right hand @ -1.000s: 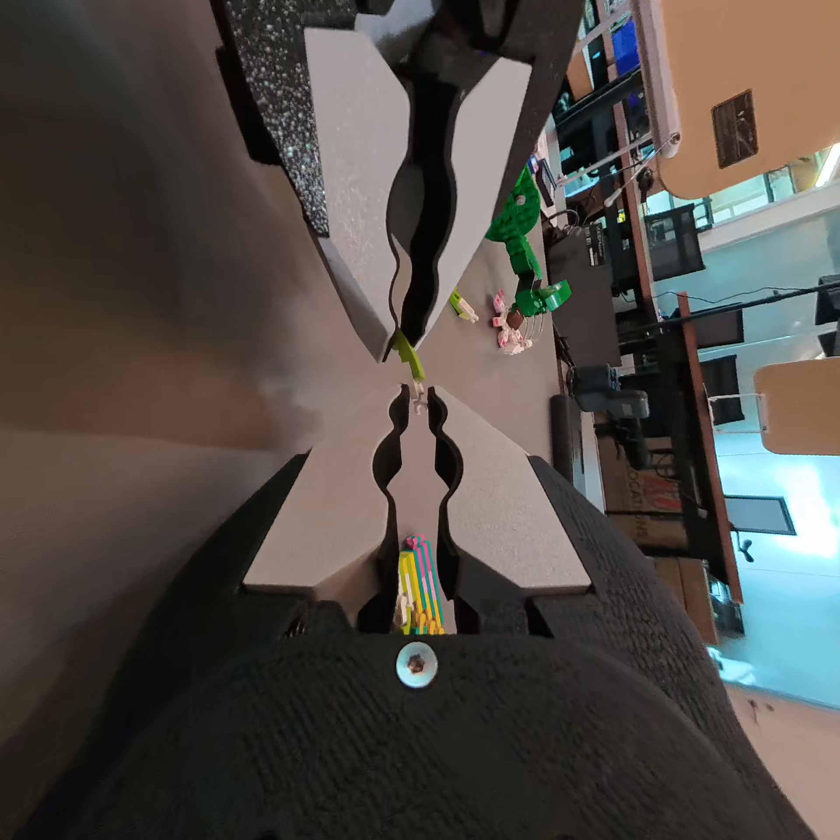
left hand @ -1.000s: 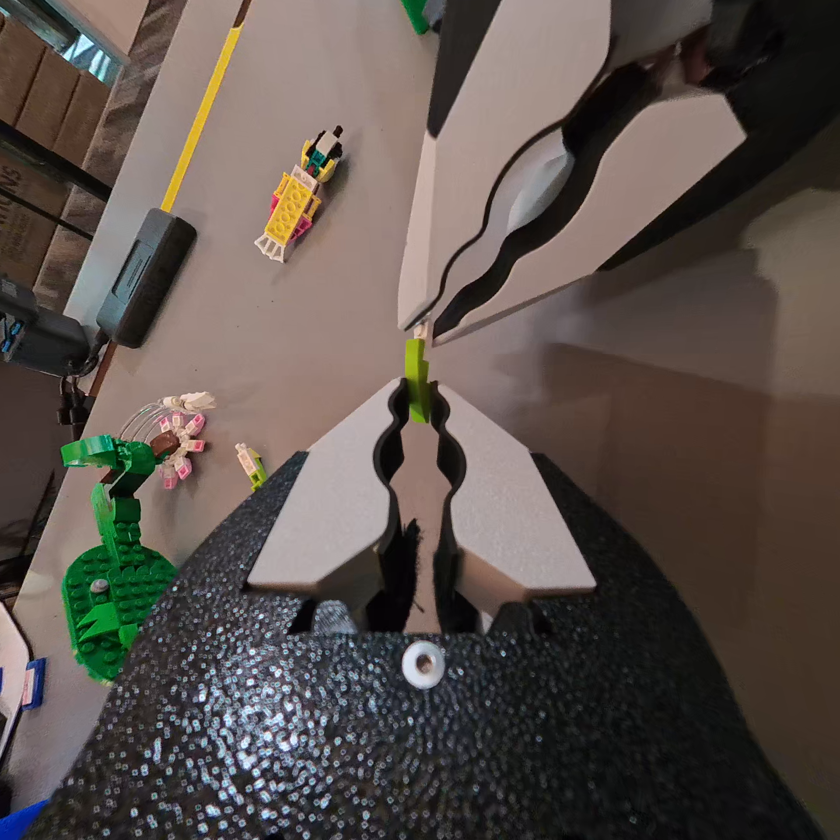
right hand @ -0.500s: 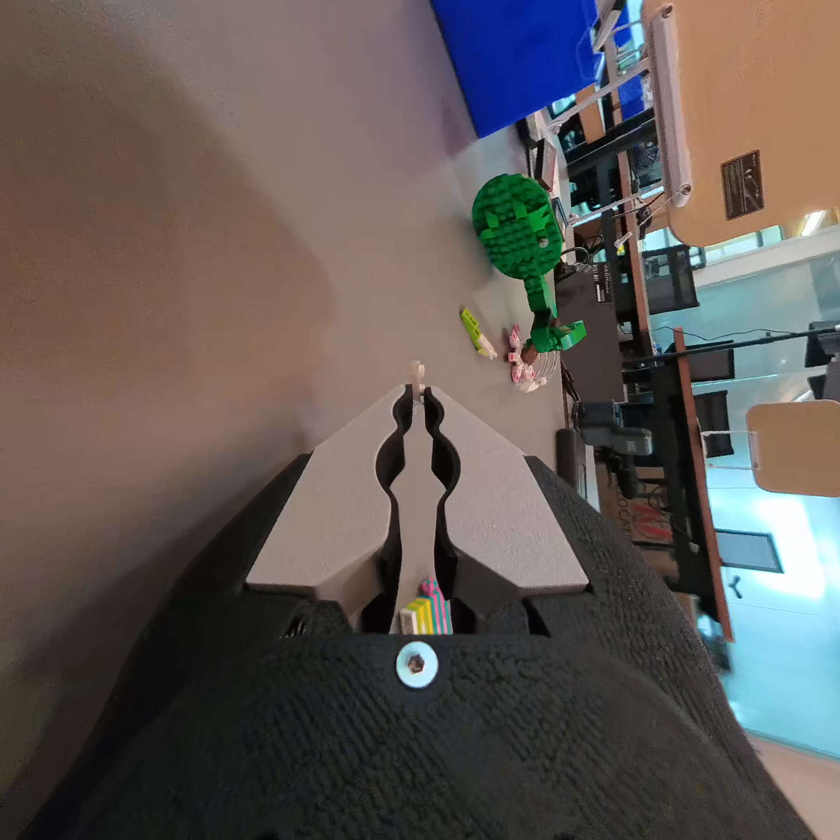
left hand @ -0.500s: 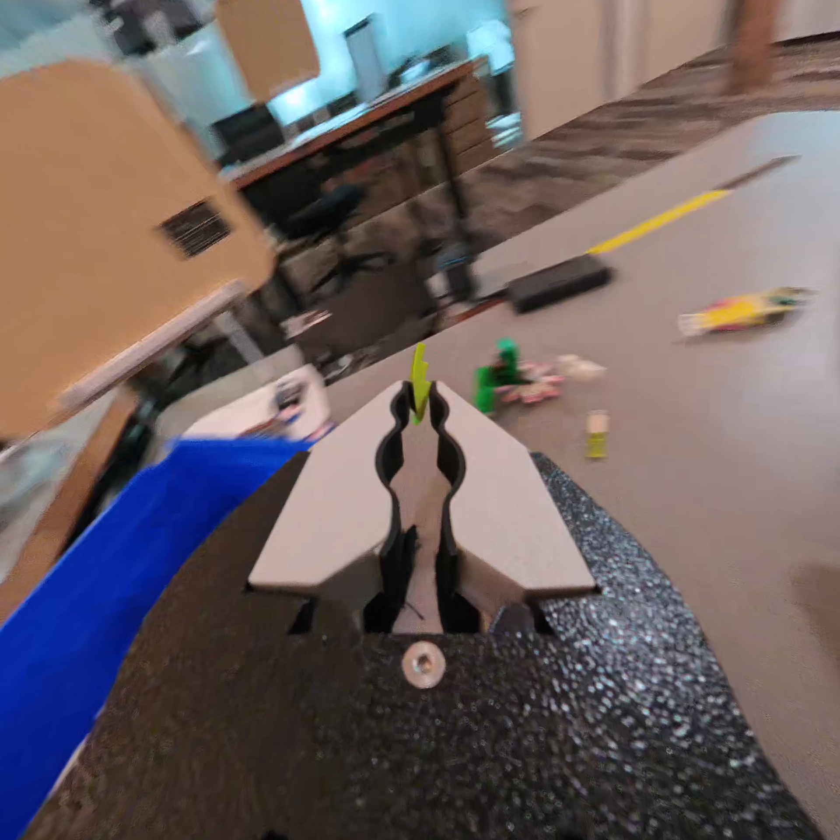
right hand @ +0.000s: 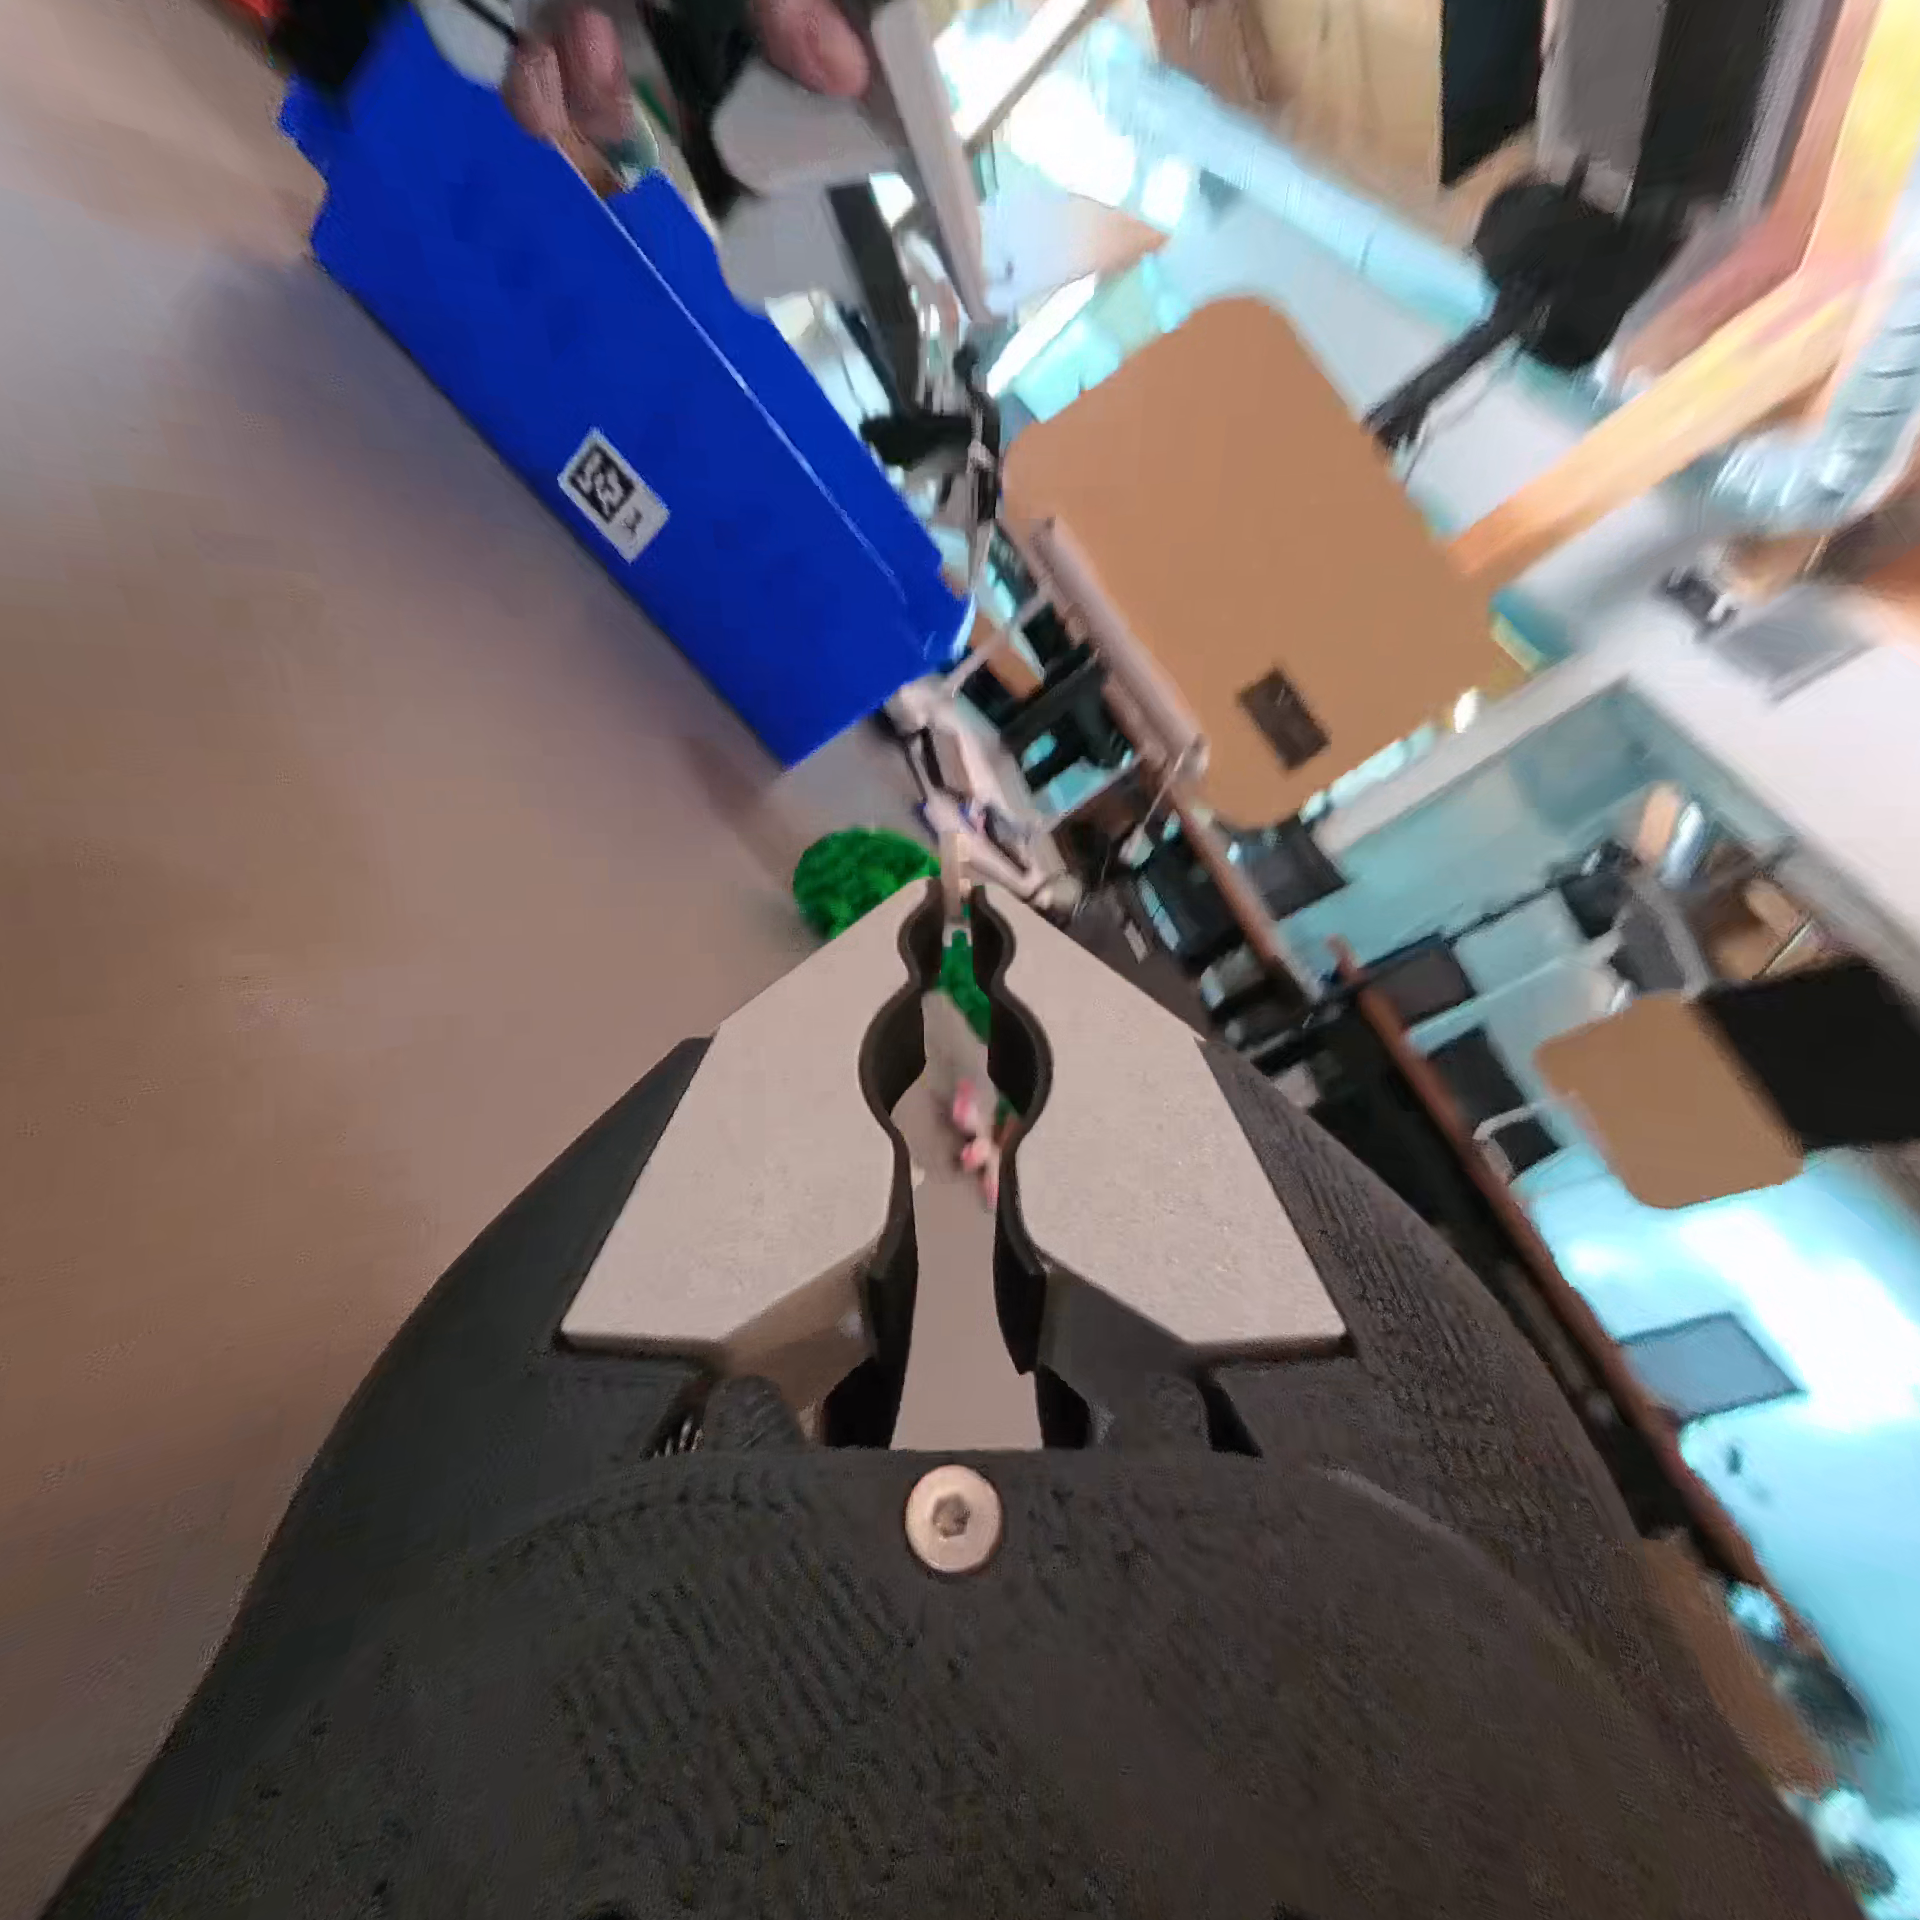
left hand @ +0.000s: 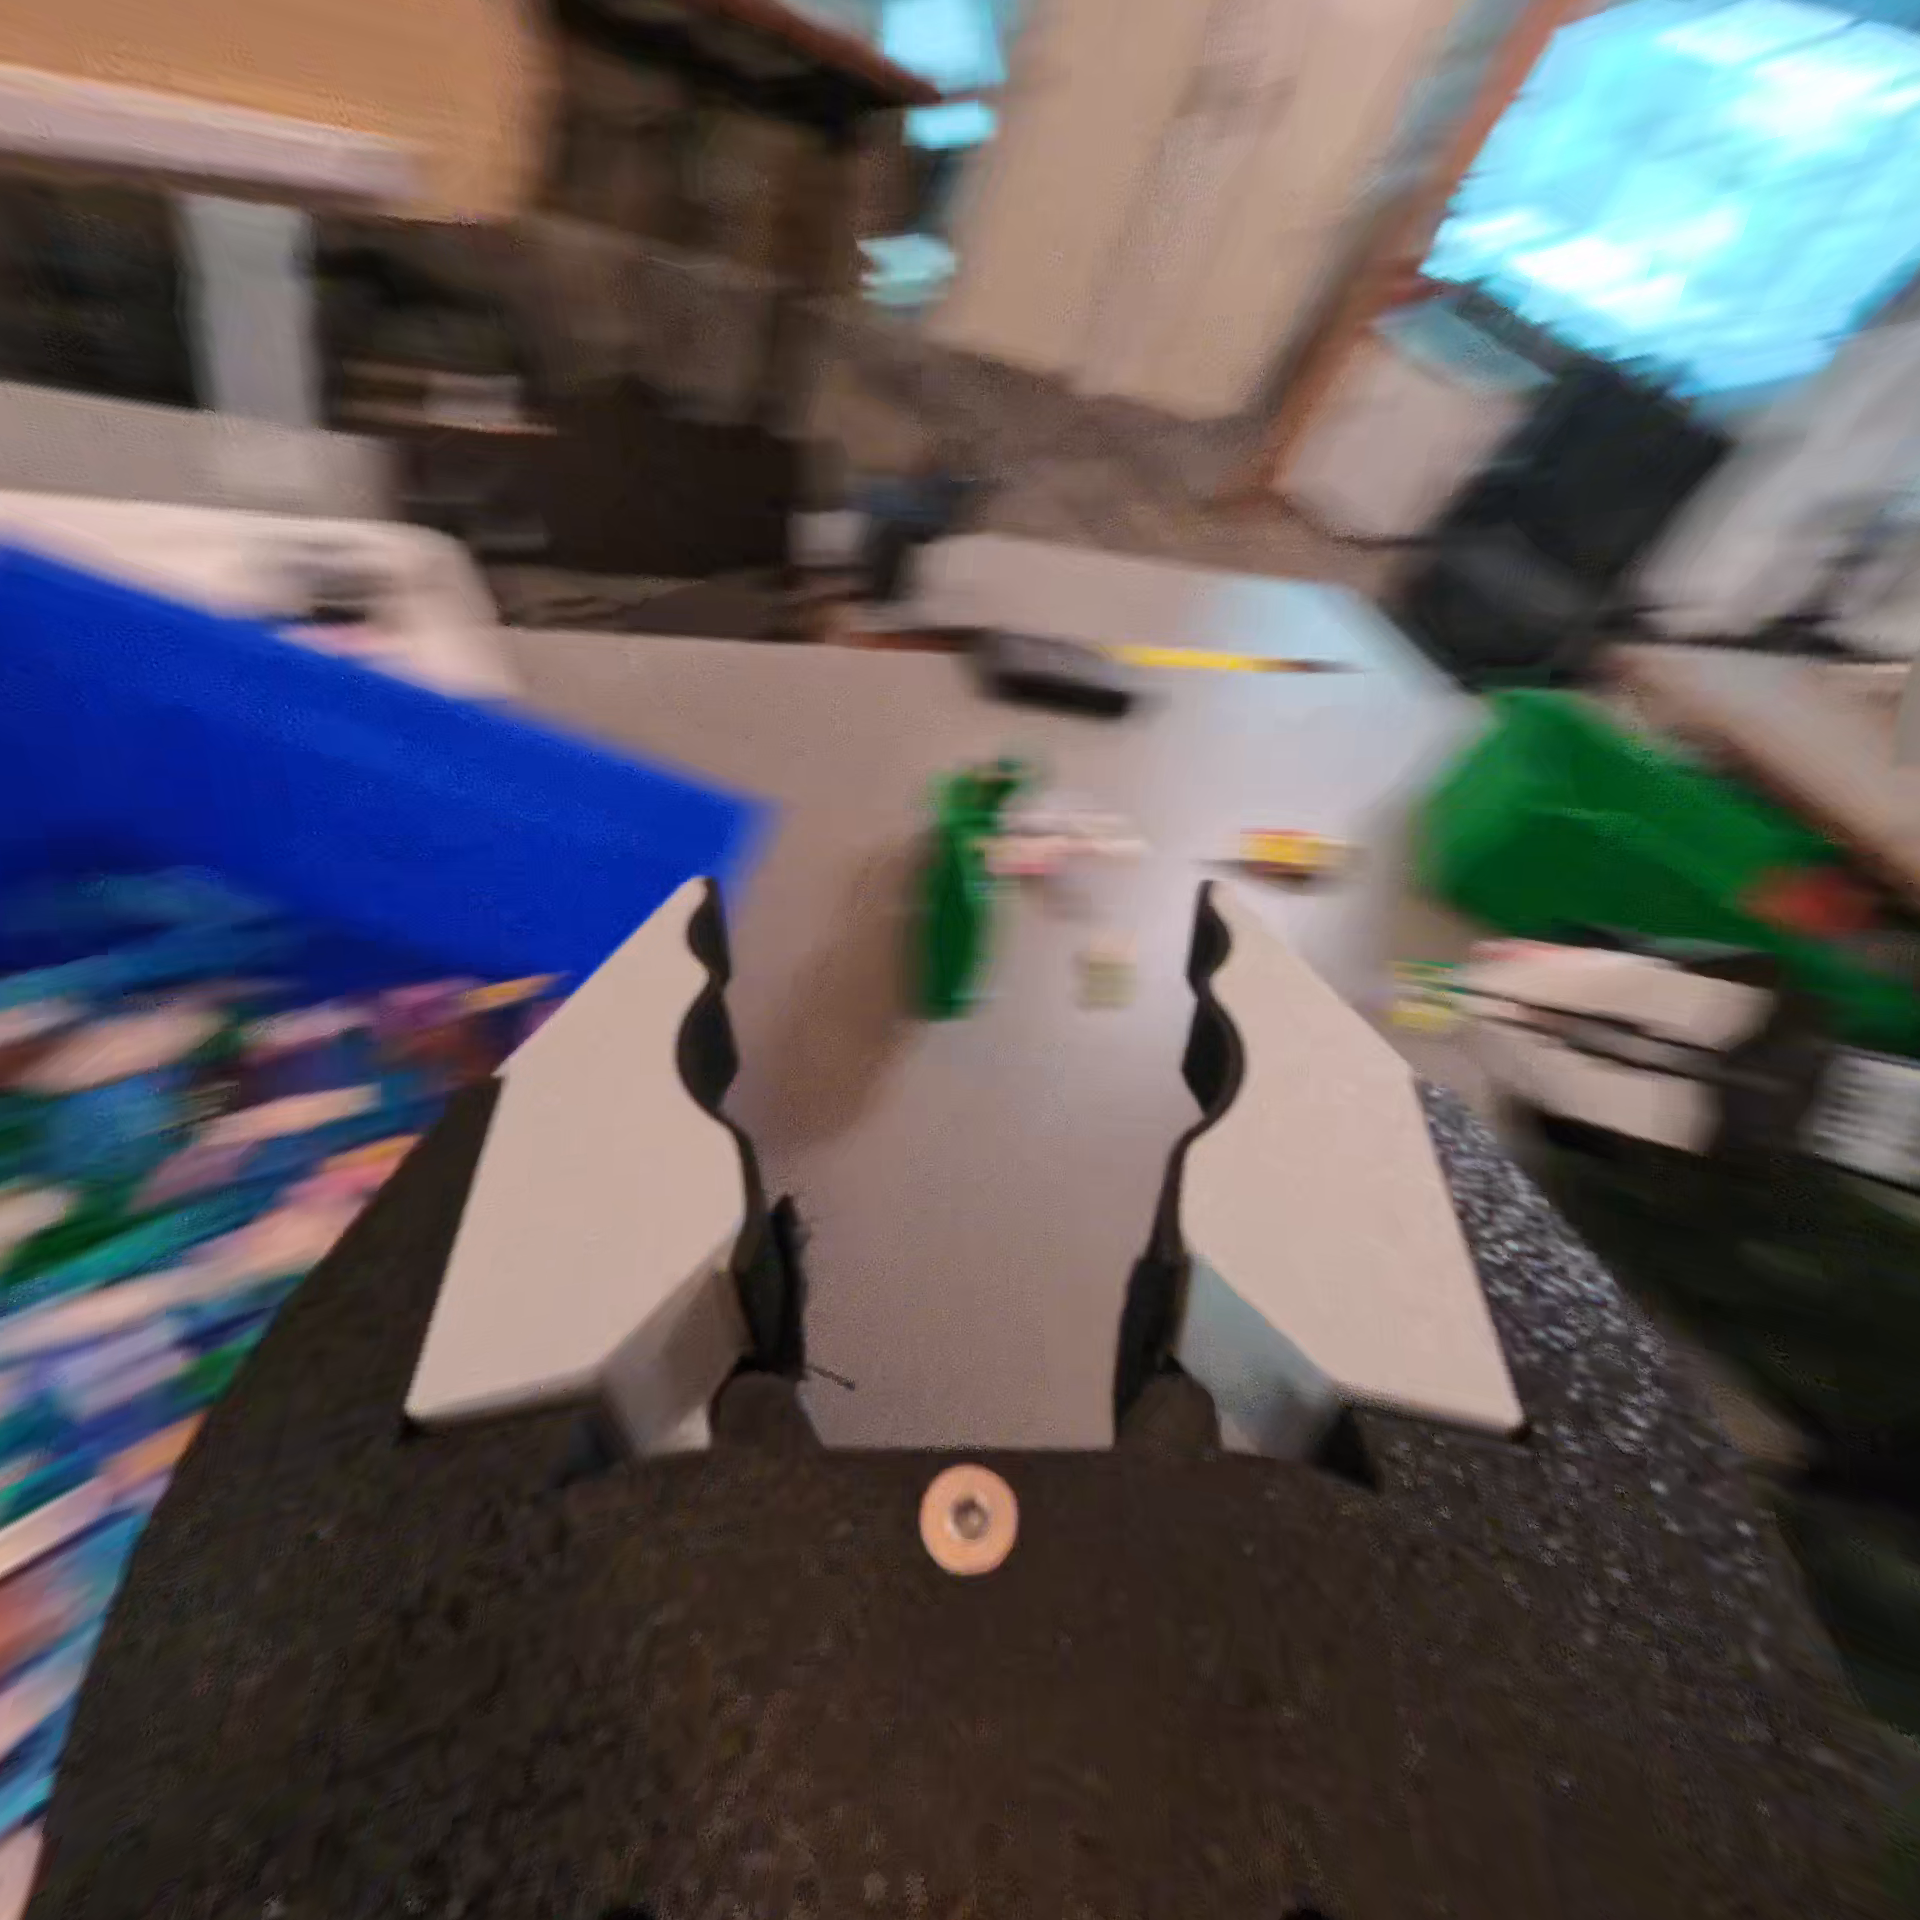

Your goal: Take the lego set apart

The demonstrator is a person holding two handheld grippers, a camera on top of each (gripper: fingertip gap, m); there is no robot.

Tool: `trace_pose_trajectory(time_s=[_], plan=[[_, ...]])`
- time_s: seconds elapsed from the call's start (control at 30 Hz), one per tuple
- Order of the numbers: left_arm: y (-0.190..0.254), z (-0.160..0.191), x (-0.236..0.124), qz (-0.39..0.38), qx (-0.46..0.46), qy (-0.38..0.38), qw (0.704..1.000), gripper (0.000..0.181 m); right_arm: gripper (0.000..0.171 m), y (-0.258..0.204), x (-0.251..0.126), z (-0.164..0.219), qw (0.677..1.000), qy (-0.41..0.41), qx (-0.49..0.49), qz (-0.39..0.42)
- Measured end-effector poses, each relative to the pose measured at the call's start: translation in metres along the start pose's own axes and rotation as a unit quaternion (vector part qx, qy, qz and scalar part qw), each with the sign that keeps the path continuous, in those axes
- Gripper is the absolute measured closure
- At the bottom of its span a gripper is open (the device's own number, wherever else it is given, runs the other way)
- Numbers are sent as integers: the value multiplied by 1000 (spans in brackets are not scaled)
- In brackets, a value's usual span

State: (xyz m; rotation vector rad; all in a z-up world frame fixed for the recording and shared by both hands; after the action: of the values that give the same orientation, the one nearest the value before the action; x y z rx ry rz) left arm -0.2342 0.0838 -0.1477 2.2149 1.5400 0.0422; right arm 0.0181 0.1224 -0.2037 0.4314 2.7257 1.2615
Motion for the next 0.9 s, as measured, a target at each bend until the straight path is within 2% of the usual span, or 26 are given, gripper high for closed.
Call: trace_pose_trajectory(time_s=[0.07, 0.1, 0.2, 0.4, 0.5, 0.63, 0.7, 0.77, 0.87, 0.9], plan=[[60, 19, 21, 153, -16, -8, 988, 111, 169, -3, 5, -10, 999, 37, -33, 13], [83, 32, 30, 203, -8, -18, 979, 120, 169, -4, 6, -14, 998, 51, -40, 18], [127, 67, 55, 267, 34, -39, 962, 139, 169, -9, 7, -19, 996, 66, -52, 18], [149, 89, 79, 271, 69, -46, 959, 159, 169, -15, 2, -18, 993, 66, -97, 16], [156, 90, 82, 295, 61, -41, 953, 181, 169, -16, 1, -16, 992, 65, -108, 10], [153, 92, 84, 275, 70, -43, 958, 181, 169, -17, 4, -9, 991, 44, -126, 19], [149, 90, 86, 259, 54, -43, 963, 141, 169, -15, 4, -11, 990, 45, -132, 23], [147, 95, 89, 256, 71, -58, 962, 147, 169, -14, 4, -12, 990, 48, -129, 28], [146, 95, 93, 239, 99, -55, 964, 175, 169, -14, 5, -10, 990, 42, -128, 28], [147, 95, 92, 234, 121, -53, 963, 175, 168, -14, 5, -10, 992, 44, -119, 29]])
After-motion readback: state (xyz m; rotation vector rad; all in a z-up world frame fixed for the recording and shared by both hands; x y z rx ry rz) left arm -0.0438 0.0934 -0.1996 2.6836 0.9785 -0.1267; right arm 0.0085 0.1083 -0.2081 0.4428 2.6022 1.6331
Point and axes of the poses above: each gripper's, where its closed fingertips meet, x out along the fingers, z out of its underside, y = z × x across the jaws, the point moved 4 cm from there along -x, back along the fingers, and after that the axes turned 4 degrees about z, right-handed, at the moved point
